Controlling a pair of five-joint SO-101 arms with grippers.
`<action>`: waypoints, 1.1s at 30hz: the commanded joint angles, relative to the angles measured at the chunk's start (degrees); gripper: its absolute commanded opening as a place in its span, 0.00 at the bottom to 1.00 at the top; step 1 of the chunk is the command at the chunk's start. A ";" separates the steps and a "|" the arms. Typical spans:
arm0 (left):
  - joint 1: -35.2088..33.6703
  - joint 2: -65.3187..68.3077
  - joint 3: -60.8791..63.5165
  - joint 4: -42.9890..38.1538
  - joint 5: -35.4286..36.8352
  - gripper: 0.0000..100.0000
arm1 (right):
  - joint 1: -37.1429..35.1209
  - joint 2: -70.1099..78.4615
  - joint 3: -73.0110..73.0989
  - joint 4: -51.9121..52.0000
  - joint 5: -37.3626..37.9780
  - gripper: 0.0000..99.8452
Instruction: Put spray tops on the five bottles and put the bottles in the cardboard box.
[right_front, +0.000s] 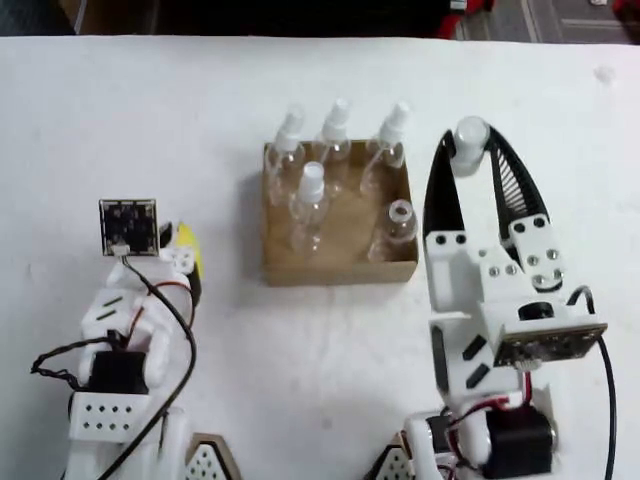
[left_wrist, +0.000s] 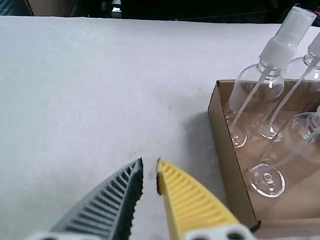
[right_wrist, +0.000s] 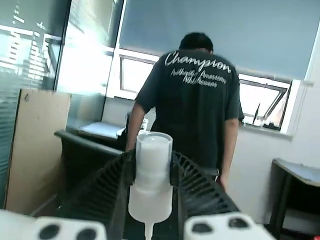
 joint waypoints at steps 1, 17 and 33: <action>0.75 -0.75 -0.26 -1.14 0.00 0.07 | -1.80 5.67 3.08 -8.84 0.88 0.02; 0.66 -0.75 -0.26 -1.14 0.00 0.07 | -4.35 19.21 5.10 -13.14 5.98 0.02; 0.75 -0.75 -0.26 -1.05 0.00 0.07 | -4.88 23.60 10.29 -13.32 5.54 0.02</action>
